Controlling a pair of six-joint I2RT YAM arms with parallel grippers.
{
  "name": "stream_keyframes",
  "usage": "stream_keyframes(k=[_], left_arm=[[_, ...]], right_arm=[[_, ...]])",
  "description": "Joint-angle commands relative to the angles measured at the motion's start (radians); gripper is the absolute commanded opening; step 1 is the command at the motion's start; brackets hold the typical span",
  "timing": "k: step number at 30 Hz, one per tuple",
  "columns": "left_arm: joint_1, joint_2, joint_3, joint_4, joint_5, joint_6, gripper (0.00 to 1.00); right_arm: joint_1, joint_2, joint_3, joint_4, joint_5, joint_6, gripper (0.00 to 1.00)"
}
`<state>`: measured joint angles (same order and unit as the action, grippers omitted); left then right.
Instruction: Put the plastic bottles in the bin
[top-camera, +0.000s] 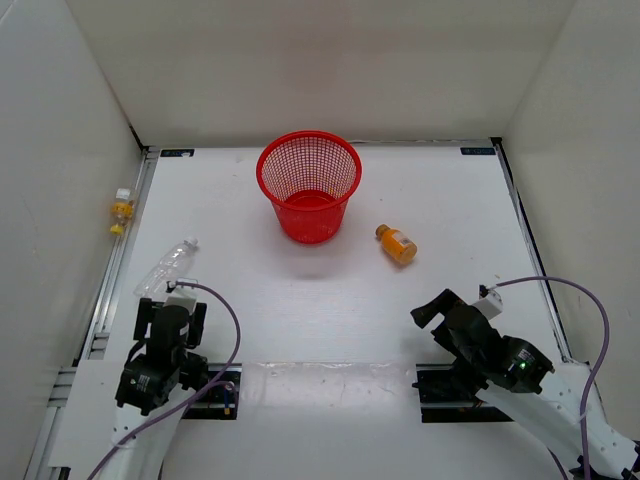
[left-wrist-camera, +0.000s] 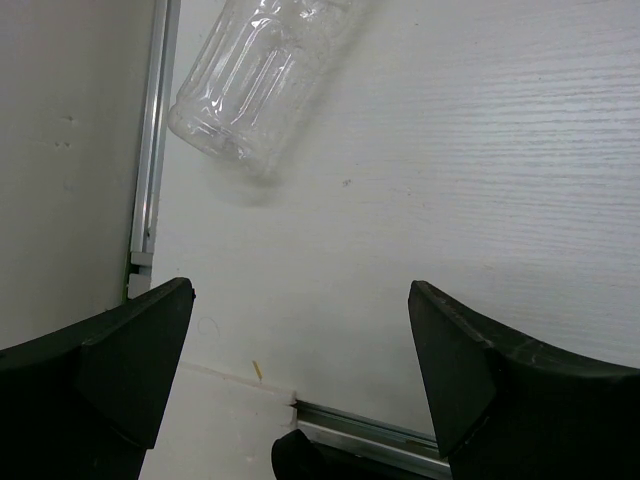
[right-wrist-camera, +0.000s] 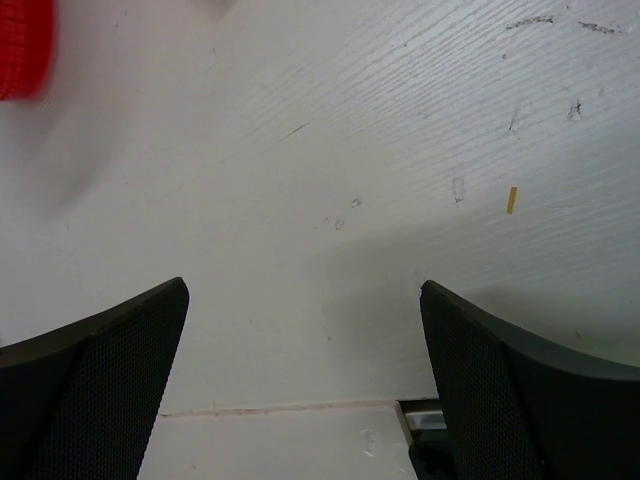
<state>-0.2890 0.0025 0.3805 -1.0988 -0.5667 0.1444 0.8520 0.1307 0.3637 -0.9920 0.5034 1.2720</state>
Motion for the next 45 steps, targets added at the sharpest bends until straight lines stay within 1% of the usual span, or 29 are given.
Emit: stream_keyframes(k=[1,2,4,5,6,7,8,9,10,12,13,14,15,16,18,19,20,21,24,27,29,33,38,39,41,42,44,45], left_arm=[[0.008,-0.009,-0.037,-0.227,-0.035,-0.011,1.00],[0.008,-0.009,-0.037,-0.227,-0.035,-0.011,1.00],[0.008,0.004,-0.028,-0.227,-0.007,0.038,1.00],[0.008,0.013,-0.009,-0.227,0.008,0.058,1.00],[0.008,0.013,0.009,-0.237,0.048,0.069,1.00],[0.008,0.025,0.049,-0.237,0.072,0.069,1.00],[0.008,0.034,0.060,-0.237,0.073,0.084,1.00],[0.008,0.034,0.060,-0.237,0.073,0.093,1.00],[0.008,0.043,0.060,-0.237,0.073,0.106,1.00],[0.008,0.054,0.060,-0.237,0.082,0.106,1.00],[0.008,0.065,0.060,-0.237,0.082,0.115,1.00],[0.008,0.065,0.060,-0.227,0.082,0.115,1.00],[0.008,0.065,0.060,-0.227,0.082,0.115,1.00],[0.008,0.074,0.060,-0.227,0.082,0.125,1.00],[0.017,0.074,0.060,-0.227,0.091,0.138,1.00],[0.017,0.074,0.060,-0.227,0.091,0.138,1.00],[0.017,0.074,0.060,-0.227,0.091,0.138,1.00],[0.027,0.074,0.060,-0.227,0.091,0.138,1.00],[0.036,0.065,0.060,-0.227,0.091,0.138,1.00],[0.036,0.065,0.060,-0.227,0.091,0.147,1.00],[0.036,0.065,0.060,-0.227,0.081,0.147,1.00],[0.036,0.056,0.041,-0.204,0.045,0.158,1.00],[0.045,0.056,0.057,-0.168,-0.010,0.158,1.00],[0.045,0.056,0.067,-0.168,-0.010,0.168,1.00],[0.045,0.080,0.104,-0.159,0.001,0.179,1.00],[0.045,0.089,0.116,-0.159,0.014,0.179,1.00],[0.045,0.125,0.159,-0.159,0.073,0.191,1.00],[0.045,0.142,0.178,-0.159,0.096,0.201,1.00]], right_arm=[[0.002,0.010,0.043,0.010,0.040,-0.019,1.00],[0.002,0.024,0.043,0.010,0.049,-0.019,1.00],[0.002,0.093,0.066,0.036,0.061,-0.109,1.00],[0.002,0.125,0.099,0.080,0.081,-0.161,1.00],[0.002,0.163,0.127,0.104,0.099,-0.263,1.00],[0.002,0.253,0.158,0.139,0.115,-0.342,1.00],[0.002,0.309,0.238,0.217,0.139,-0.427,1.00],[0.002,0.372,0.292,0.246,0.156,-0.507,1.00],[-0.007,0.526,0.354,0.260,0.178,-0.645,1.00],[-0.049,0.707,0.496,0.260,0.178,-0.768,1.00],[-0.167,0.904,0.662,0.242,0.096,-0.910,1.00],[-0.236,1.008,0.760,0.205,-0.166,-0.943,1.00],[-0.290,1.108,0.858,0.103,-0.211,-0.944,1.00],[-0.342,1.252,0.979,0.093,-0.232,-0.983,1.00],[-0.343,1.342,1.043,0.116,-0.227,-1.062,1.00],[-0.343,1.424,1.073,0.142,-0.209,-1.095,1.00],[-0.353,1.467,1.109,0.142,-0.209,-1.131,1.00],[-0.384,1.548,1.189,0.142,-0.233,-1.131,1.00],[-0.444,1.658,1.262,0.130,-0.339,-1.149,1.00],[-0.465,1.718,1.262,0.130,-0.387,-1.189,1.00],[-0.475,1.744,1.232,0.130,-0.458,-1.201,1.00],[-0.475,1.814,1.186,0.139,-0.459,-1.201,1.00],[-0.475,1.811,1.081,0.194,-0.499,-1.214,1.00],[-0.475,1.811,1.068,0.205,-0.499,-1.214,0.96],[-0.475,1.824,1.058,0.205,-0.479,-1.192,0.84],[-0.475,1.824,1.058,0.205,-0.470,-1.192,0.71],[-0.475,1.836,1.058,0.205,-0.460,-1.183,0.60],[-0.475,1.836,1.058,0.205,-0.460,-1.183,0.52]])
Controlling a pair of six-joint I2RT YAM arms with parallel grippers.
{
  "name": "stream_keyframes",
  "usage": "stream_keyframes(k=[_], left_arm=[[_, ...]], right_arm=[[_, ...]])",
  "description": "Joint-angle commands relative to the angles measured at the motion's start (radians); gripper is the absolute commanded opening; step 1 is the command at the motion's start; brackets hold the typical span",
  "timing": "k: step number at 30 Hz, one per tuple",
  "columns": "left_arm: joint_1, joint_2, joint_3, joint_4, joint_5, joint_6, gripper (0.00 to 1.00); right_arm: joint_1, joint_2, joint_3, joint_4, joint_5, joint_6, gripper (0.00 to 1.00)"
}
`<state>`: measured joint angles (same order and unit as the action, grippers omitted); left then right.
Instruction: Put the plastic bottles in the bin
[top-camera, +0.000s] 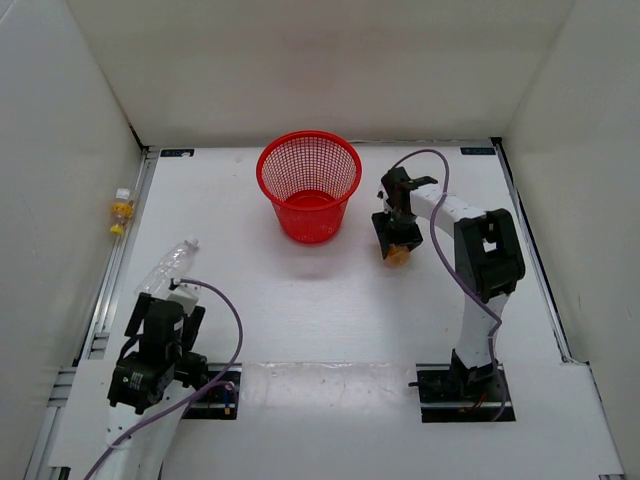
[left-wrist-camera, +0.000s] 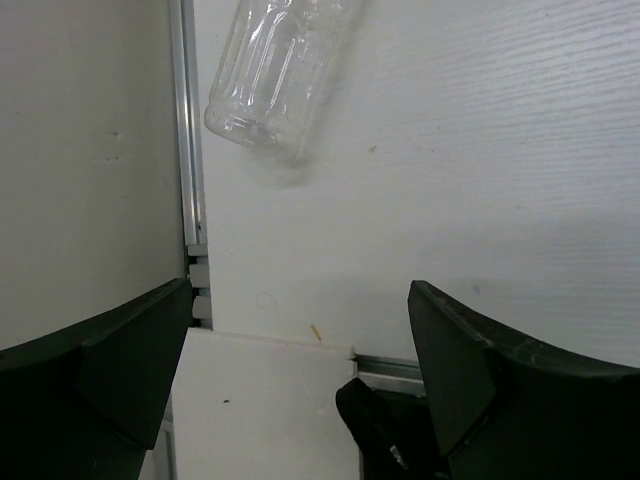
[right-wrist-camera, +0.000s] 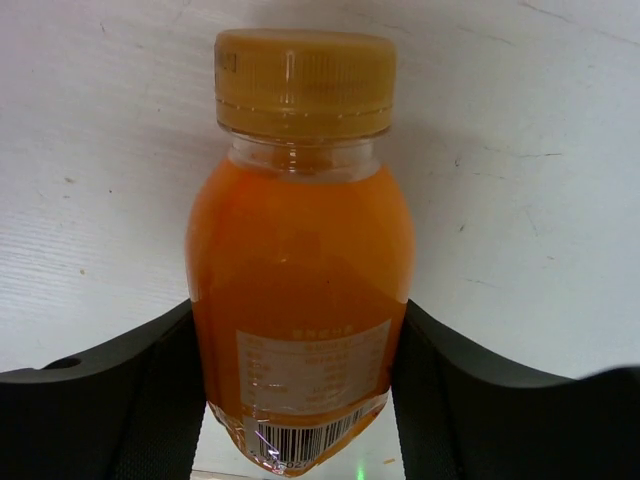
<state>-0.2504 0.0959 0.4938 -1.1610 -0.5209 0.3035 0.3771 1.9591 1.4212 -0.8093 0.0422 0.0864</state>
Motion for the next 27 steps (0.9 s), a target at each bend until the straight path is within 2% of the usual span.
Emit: stream_keyframes(k=[1,3,4,5,7,9,13,16,18,20,22,23,24,26,27], left_arm=[[0.007,0.066,0.081,-0.097,0.073,0.042,1.00],[0.007,0.138,0.133,-0.097,0.085,0.042,1.00],[0.007,0.165,0.152,-0.097,0.099,0.042,1.00],[0.007,0.192,0.170,-0.085,0.099,0.042,1.00],[0.007,0.269,0.232,-0.069,0.108,0.005,1.00],[0.007,0.335,0.297,-0.037,0.108,-0.052,1.00],[0.007,0.384,0.335,0.027,0.127,-0.075,1.00],[0.007,0.395,0.307,0.070,0.067,-0.075,1.00],[0.007,0.409,0.296,0.098,0.000,-0.075,1.00],[0.007,0.445,0.308,0.121,-0.030,-0.086,1.00],[0.007,0.490,0.342,0.133,-0.030,-0.107,1.00],[0.007,0.504,0.353,0.133,-0.030,-0.107,1.00],[0.007,0.516,0.362,0.142,-0.021,-0.118,1.00],[0.007,0.536,0.373,0.142,-0.021,-0.118,1.00],[0.007,0.551,0.373,0.142,-0.011,-0.118,1.00]], right_arm=[[0.000,0.007,0.001,0.031,0.001,0.013,0.50],[0.000,-0.015,0.001,0.032,0.001,0.023,0.41],[0.000,-0.037,0.010,0.032,0.021,0.032,0.28],[0.000,-0.049,0.025,0.032,0.030,0.032,0.21],[0.000,-0.084,0.065,0.032,0.044,0.052,0.15],[-0.009,-0.167,0.105,0.032,0.044,0.090,0.15],[0.009,-0.380,0.188,0.177,0.115,0.200,0.16],[0.075,-0.463,0.197,0.487,0.188,0.207,0.16],[0.114,-0.463,0.197,0.580,0.160,0.165,0.16],[0.169,-0.393,0.298,0.614,0.122,0.144,0.16],[0.218,-0.263,0.416,0.557,0.064,0.144,0.20],[0.235,-0.214,0.552,0.474,0.055,0.144,0.23],[0.268,-0.119,0.615,0.437,0.054,0.133,0.27],[0.298,-0.048,0.692,0.401,0.054,0.121,0.45],[0.310,0.001,0.714,0.401,0.054,0.121,0.45]])
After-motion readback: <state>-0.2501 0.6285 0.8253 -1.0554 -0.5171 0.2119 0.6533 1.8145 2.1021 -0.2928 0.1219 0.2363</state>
